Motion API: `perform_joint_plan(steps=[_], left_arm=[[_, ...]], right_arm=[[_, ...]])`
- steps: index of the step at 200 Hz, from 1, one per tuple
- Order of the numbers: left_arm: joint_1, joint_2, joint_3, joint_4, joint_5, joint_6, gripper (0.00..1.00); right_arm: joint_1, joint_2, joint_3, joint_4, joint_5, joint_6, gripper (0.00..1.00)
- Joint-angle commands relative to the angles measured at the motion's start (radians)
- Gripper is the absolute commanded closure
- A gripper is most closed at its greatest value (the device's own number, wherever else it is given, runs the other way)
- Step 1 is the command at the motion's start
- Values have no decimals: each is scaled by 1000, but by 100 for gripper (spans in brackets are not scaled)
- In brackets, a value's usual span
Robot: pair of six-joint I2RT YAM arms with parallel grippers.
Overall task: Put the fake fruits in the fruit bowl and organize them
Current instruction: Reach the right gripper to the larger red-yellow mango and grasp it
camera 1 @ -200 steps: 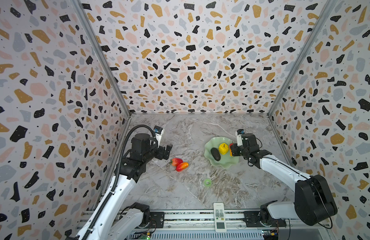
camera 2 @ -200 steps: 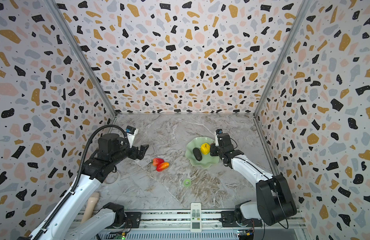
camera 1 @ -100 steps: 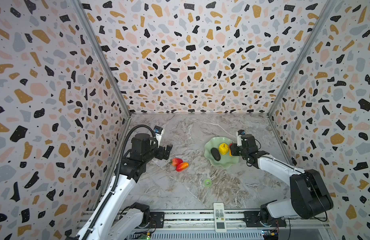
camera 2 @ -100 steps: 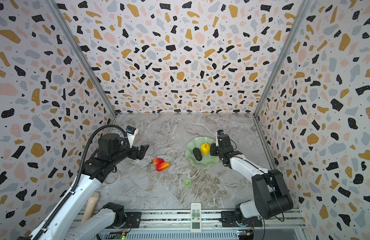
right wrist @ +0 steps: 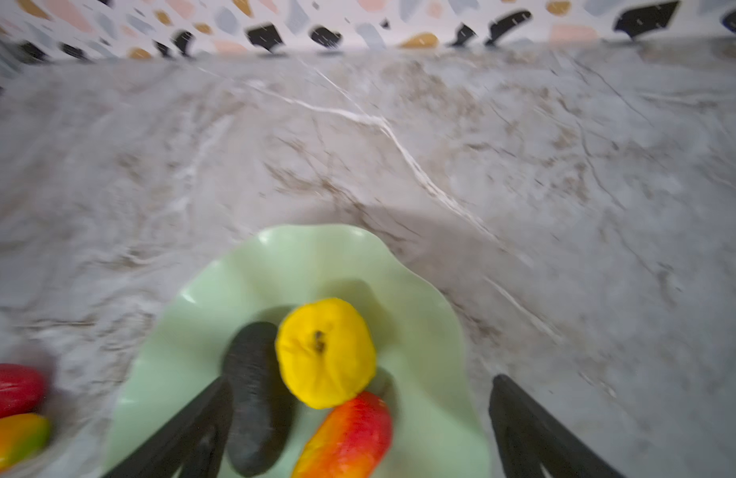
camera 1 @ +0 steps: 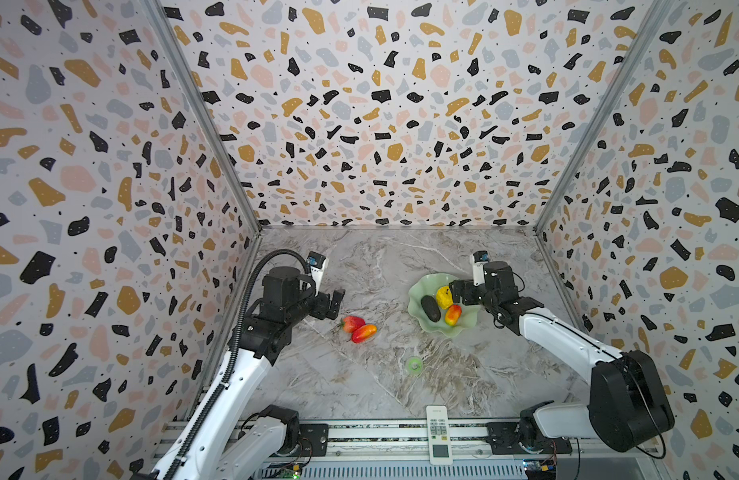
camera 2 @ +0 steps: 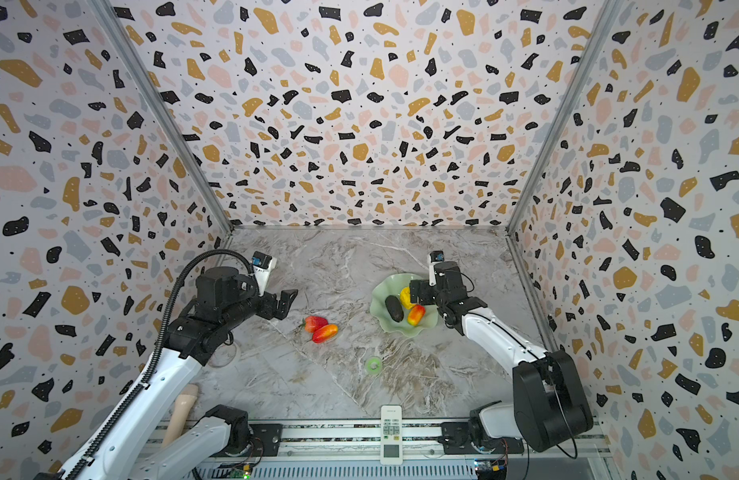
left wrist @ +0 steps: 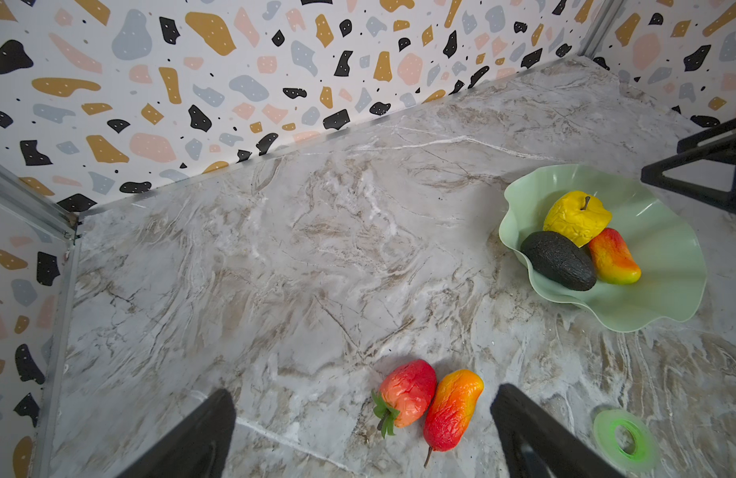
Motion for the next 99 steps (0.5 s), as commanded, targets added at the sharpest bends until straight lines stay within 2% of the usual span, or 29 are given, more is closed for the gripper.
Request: perform_joint_plan(steps=[1, 13, 43, 57, 73, 99], left_arm=[[-5, 4, 11, 22, 6, -1, 0], [-5, 6, 13, 21, 6, -2, 0], [-5, 0, 11, 18, 6, -4, 0], [-5, -4, 14, 9, 4, -3, 0], [-5, -12, 13, 8, -2, -4, 0], [-5, -21, 10, 4, -7, -6, 0]], right_arm=[[130, 8, 127, -70, -120, -193, 1], [210, 59, 192, -115, -201, -285, 1], [389, 218, 314, -206, -302, -543, 1], [433, 306, 372, -272, -382, -669, 1], [474, 392, 416, -312, -417, -791, 1], [487, 520, 502, -344, -403, -866, 0]])
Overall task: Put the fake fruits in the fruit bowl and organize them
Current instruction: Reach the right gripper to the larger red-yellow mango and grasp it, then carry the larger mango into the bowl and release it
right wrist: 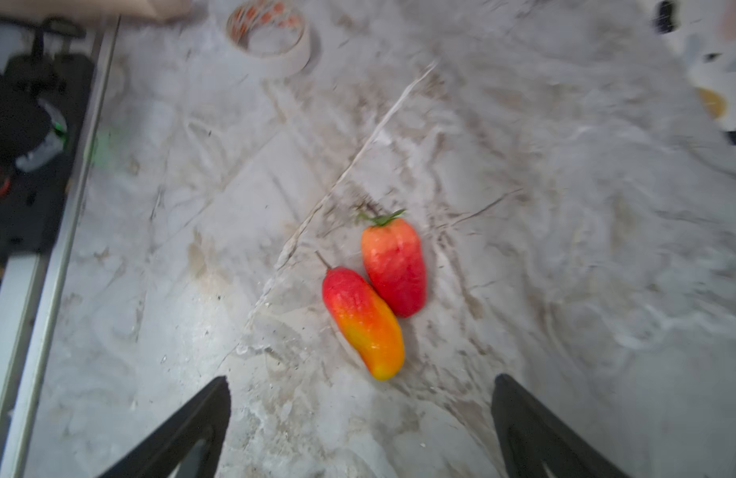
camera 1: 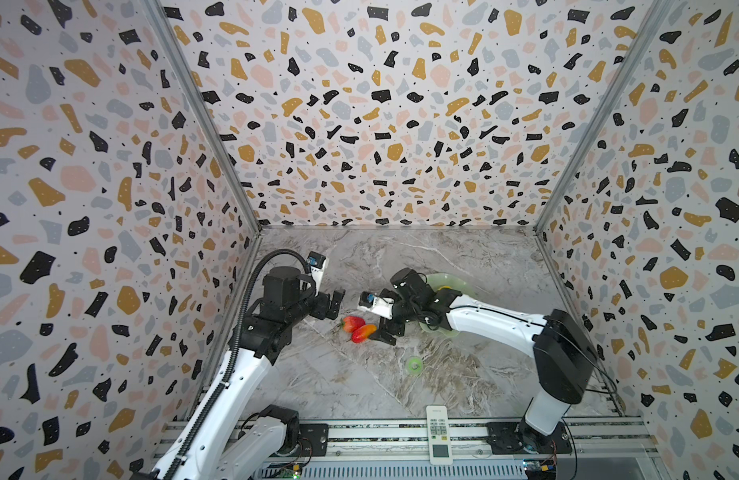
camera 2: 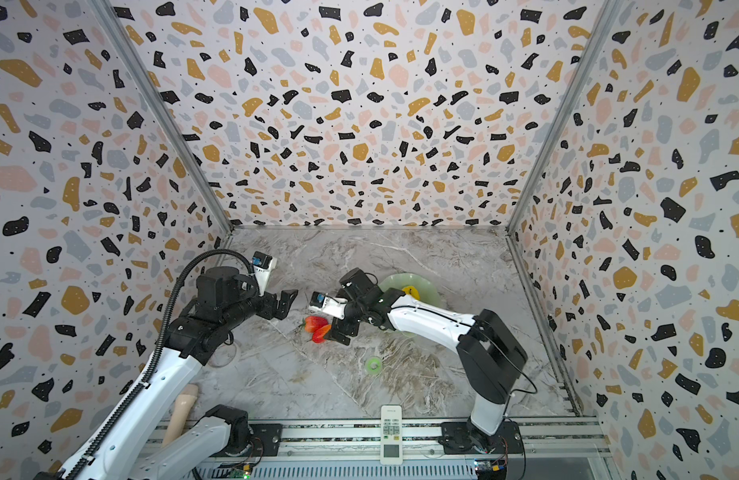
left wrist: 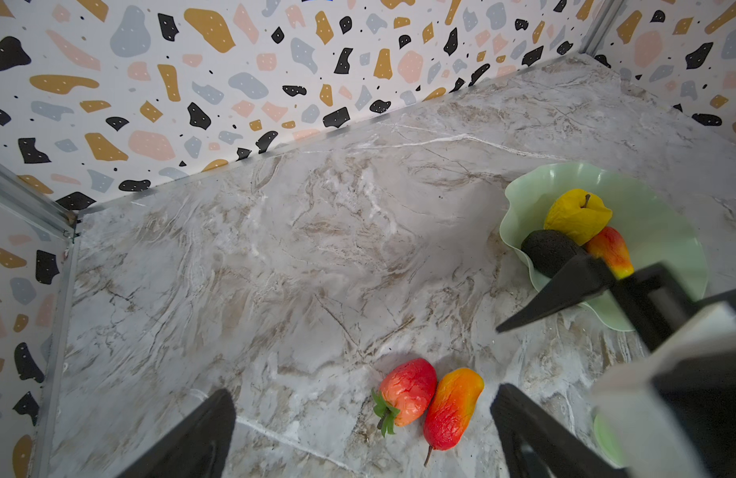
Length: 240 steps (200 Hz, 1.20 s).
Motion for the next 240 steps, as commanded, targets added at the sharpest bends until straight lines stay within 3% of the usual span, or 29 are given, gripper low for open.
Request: perform_joint_plan(steps=[1, 79, 94, 114, 177, 194, 214, 240], left_arm=[[-5, -19, 10, 6, -7, -7, 0], [-5, -7, 4, 16, -8, -3, 1], [-5, -7, 4, 17, -11, -4, 0], [-5, -8, 5, 16, -14, -2, 0], [-5, -1, 8, 18, -11, -1, 0], [-5, 1, 13, 15, -11, 0, 0], [-5, 9, 20, 15, -9, 1, 1], [-5, 18, 26, 15, -5, 3, 0]], right_arm=[[-1, 61, 85, -106, -39, -172, 0], [28, 243, 196, -51, -6, -173, 7], [30, 257, 204, -41, -5, -152, 13], [30, 290, 244, -76, 9, -117, 30], [32, 303, 271, -133, 21, -88, 60], [32, 270, 262, -149, 24, -89, 65], [22, 190, 227, -157, 41, -81, 81], [-36, 16, 123, -127, 70, -21, 81]])
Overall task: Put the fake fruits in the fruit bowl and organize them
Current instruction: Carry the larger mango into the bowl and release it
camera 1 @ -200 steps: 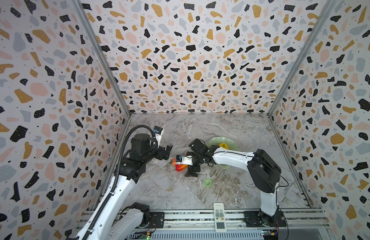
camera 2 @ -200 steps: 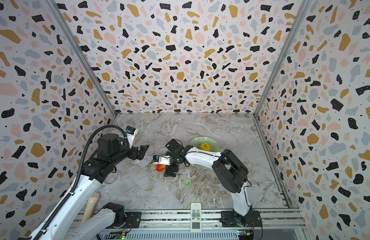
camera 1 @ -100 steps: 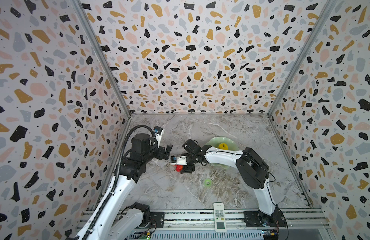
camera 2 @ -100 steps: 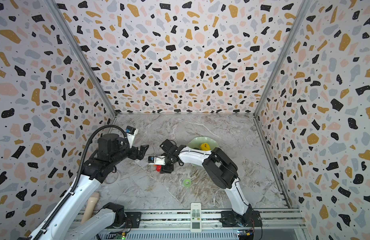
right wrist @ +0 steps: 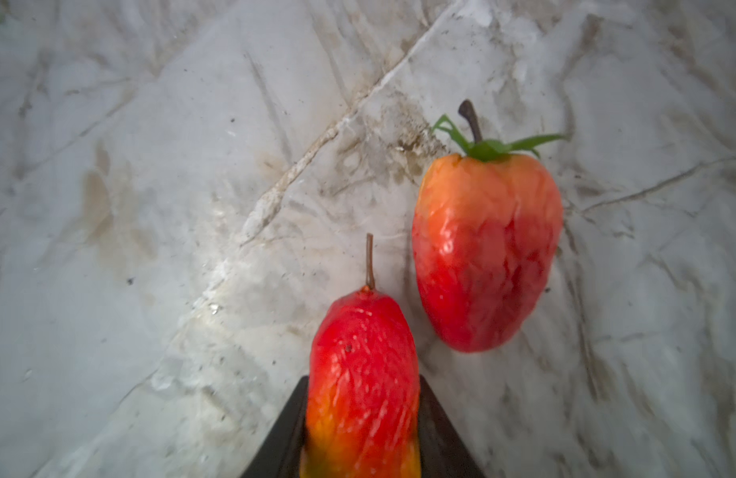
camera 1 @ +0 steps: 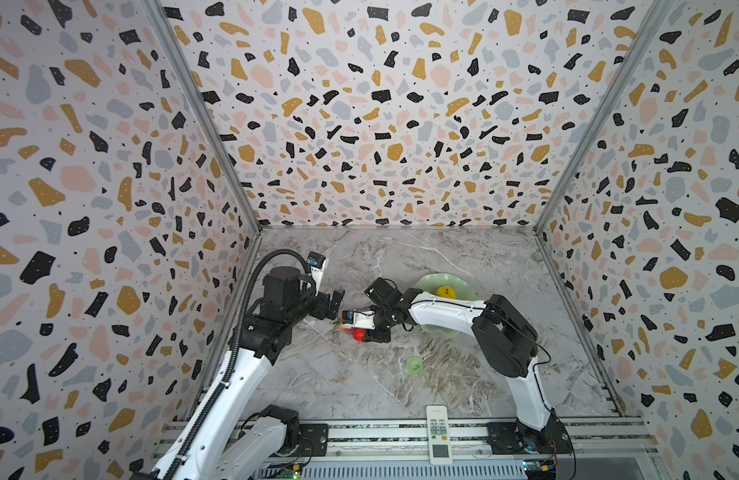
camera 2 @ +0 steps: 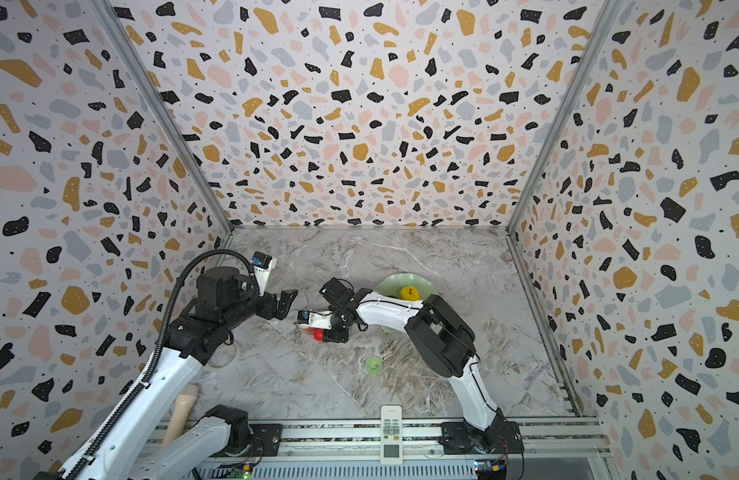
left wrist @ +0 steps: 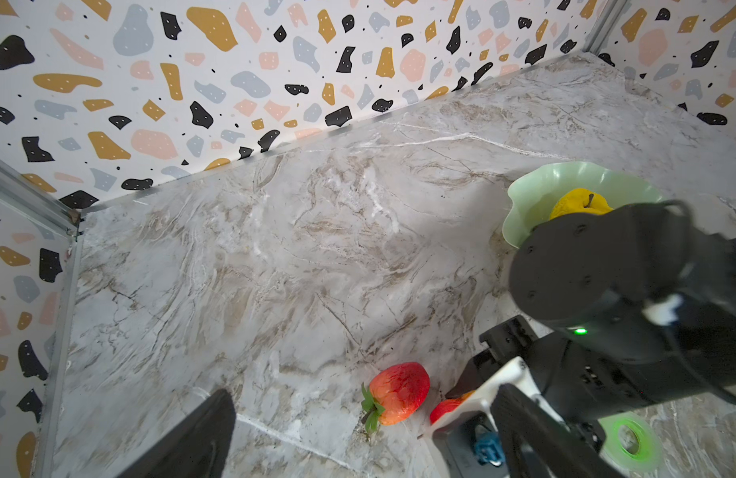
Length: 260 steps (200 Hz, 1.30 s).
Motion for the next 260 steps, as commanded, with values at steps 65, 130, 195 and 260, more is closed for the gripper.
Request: perform_joint_plan(steps=[65, 130, 195, 260], left_arm=[[-5, 12, 18, 28, 6, 3, 0], [-5, -11, 14, 21, 3, 3, 1], [-5, -19, 12, 13, -6, -1, 0], [-5, 2, 20, 13, -4, 0, 0]], right_arm=[[-457, -582, -358, 75, 195, 494, 80], [-614, -627, -567, 230, 286, 679, 82], [-622, -524, -586, 316, 298, 701, 75], [-612, -529, -561, 299, 346, 695, 34]])
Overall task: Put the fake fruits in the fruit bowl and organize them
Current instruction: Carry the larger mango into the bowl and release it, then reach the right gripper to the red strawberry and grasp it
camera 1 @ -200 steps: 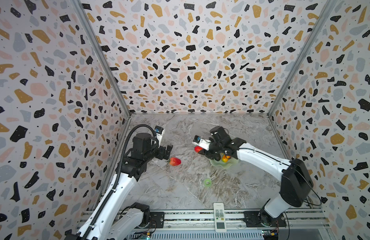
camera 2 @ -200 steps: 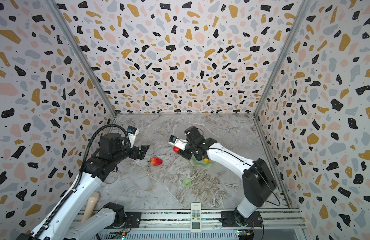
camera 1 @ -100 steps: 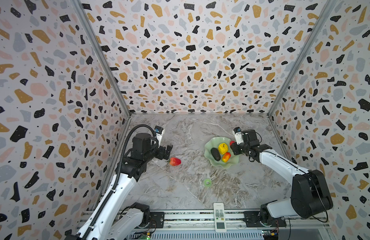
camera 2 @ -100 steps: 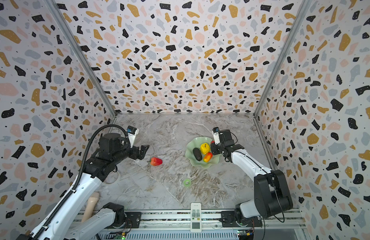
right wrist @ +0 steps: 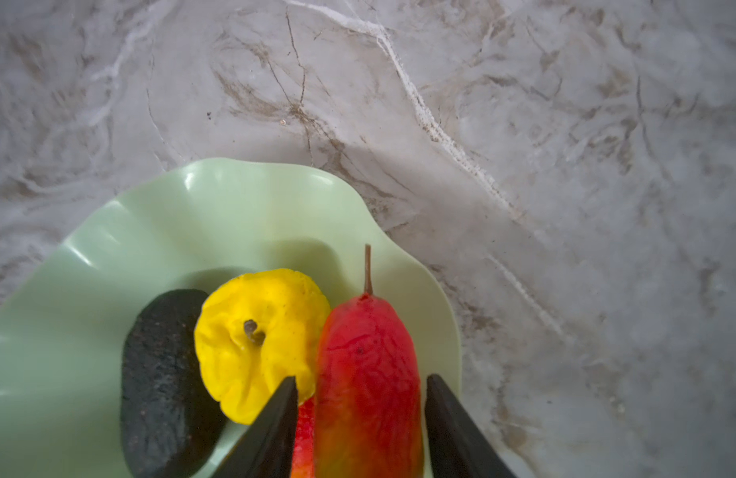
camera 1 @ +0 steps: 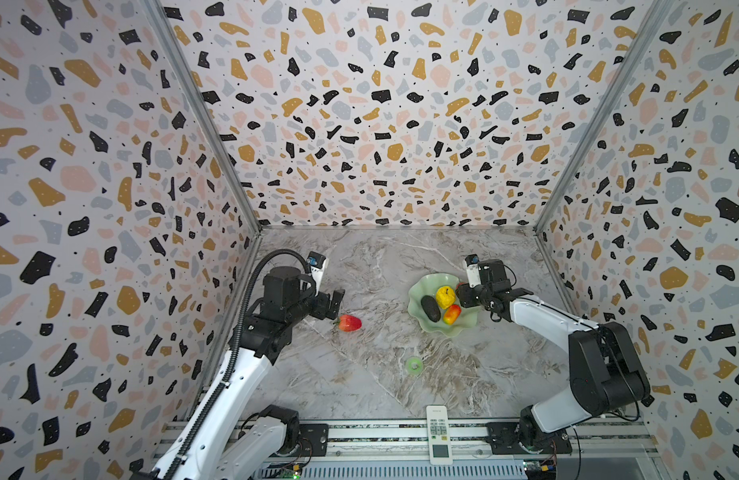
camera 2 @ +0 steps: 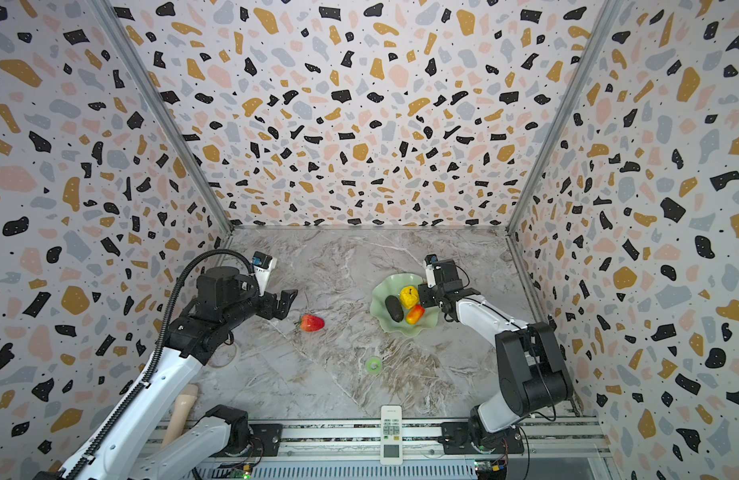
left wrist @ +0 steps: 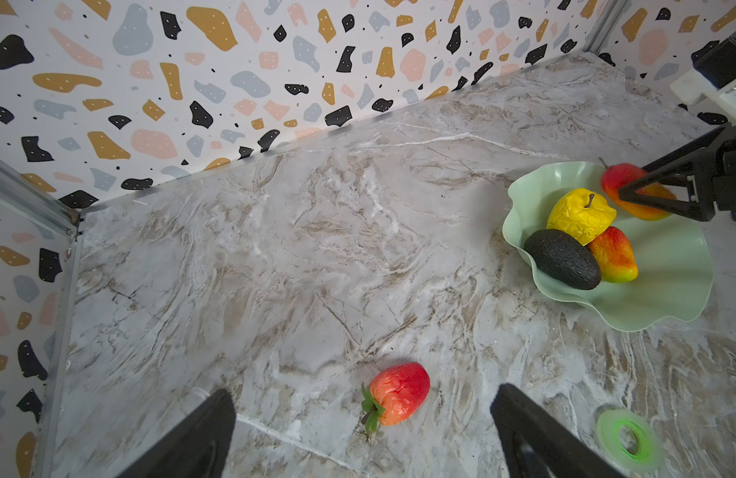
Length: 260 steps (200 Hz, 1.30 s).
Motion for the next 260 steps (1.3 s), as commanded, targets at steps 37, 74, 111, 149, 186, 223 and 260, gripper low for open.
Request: perform_joint_plan(steps=[37, 74, 111, 149, 186, 223, 260], left_arm=[[-5, 9, 23, 12, -3, -1, 0], [-5, 12, 28, 10, -2, -1, 0], [-5, -1, 28, 5, -4, -4, 0], [-5, -20, 22, 1, -24, -15, 0], [-5, -38, 20, -3, -32, -20, 1], [-5, -37, 6, 8, -37, -22, 1], [-5, -32, 3, 15, -38, -22, 0]], right_arm=[[69, -76, 91, -73, 83, -44, 0], [293, -59, 224, -108, -43, -276, 1], [475, 126, 372, -125, -172, -468, 1], [526, 376, 556, -102, -324, -501, 1], [565, 576, 735, -110, -416, -487, 1], [591, 665, 810, -76, -477, -471, 1], [598, 716, 856, -71, -494, -455, 0]])
